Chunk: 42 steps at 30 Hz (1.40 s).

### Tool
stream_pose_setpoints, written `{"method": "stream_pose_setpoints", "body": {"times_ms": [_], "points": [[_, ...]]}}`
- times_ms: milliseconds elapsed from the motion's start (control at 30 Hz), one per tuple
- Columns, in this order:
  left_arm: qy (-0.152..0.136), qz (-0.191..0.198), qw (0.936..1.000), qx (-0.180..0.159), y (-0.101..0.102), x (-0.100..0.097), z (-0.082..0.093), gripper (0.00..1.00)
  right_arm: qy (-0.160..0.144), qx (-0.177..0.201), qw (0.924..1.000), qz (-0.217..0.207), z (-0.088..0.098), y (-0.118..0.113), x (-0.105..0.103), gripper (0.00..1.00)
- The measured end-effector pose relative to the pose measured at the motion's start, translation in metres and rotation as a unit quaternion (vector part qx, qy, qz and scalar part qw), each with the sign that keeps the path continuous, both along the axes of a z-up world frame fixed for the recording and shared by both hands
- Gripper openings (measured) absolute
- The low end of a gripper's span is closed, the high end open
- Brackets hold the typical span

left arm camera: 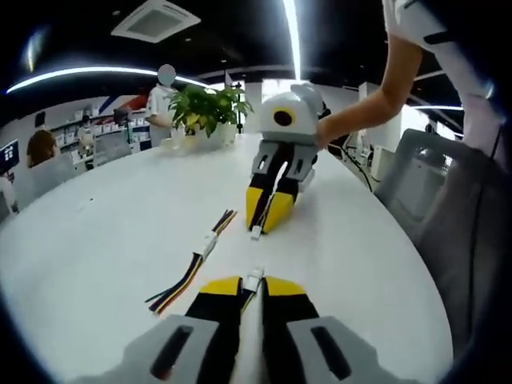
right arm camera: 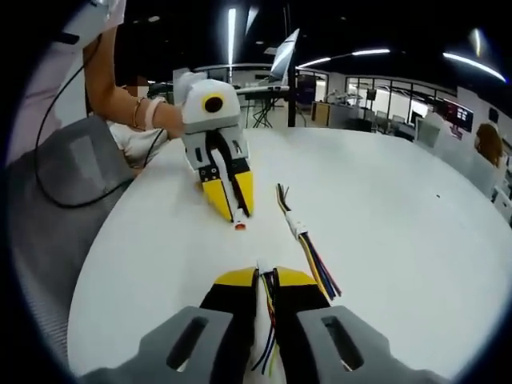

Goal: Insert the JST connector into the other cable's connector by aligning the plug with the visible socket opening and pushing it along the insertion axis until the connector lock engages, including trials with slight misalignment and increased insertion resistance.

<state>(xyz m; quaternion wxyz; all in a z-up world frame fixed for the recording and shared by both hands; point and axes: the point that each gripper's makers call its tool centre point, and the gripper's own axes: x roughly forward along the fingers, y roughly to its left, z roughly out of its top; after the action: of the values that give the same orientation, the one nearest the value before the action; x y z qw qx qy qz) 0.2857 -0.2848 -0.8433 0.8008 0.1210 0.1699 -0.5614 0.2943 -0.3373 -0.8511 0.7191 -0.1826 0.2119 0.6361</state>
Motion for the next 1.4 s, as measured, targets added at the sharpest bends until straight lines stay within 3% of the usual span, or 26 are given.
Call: {"method": "stream_pose_setpoints", "body": {"times_ms": [400,467,733,900,1167,1400], "points": [[0.002,0.002,0.9999,0.011,0.002,0.003,-0.001,0.00,-0.003,-0.010,0.9999,-0.006,0.001,0.000,0.002,0.04],[0.003,0.001,0.9999,0.013,0.002,0.003,-0.002,0.00,-0.022,-0.021,0.9995,-0.010,0.001,0.000,0.005,0.04],[-0.005,-0.006,0.9995,0.031,0.005,0.004,-0.003,0.00,-0.019,-0.014,0.9997,-0.012,0.009,-0.001,0.006,0.04],[0.002,-0.007,0.9993,0.038,0.005,0.006,0.000,0.00,-0.023,-0.033,0.9992,-0.002,0.007,-0.002,0.005,0.04],[0.016,-0.005,0.9994,0.032,0.002,0.008,0.017,0.00,-0.032,-0.034,0.9989,0.011,0.022,0.005,0.006,0.03],[-0.005,-0.026,0.9987,0.043,-0.005,0.007,0.030,0.00,-0.039,-0.024,0.9986,0.026,0.035,0.016,0.003,0.03]]}}
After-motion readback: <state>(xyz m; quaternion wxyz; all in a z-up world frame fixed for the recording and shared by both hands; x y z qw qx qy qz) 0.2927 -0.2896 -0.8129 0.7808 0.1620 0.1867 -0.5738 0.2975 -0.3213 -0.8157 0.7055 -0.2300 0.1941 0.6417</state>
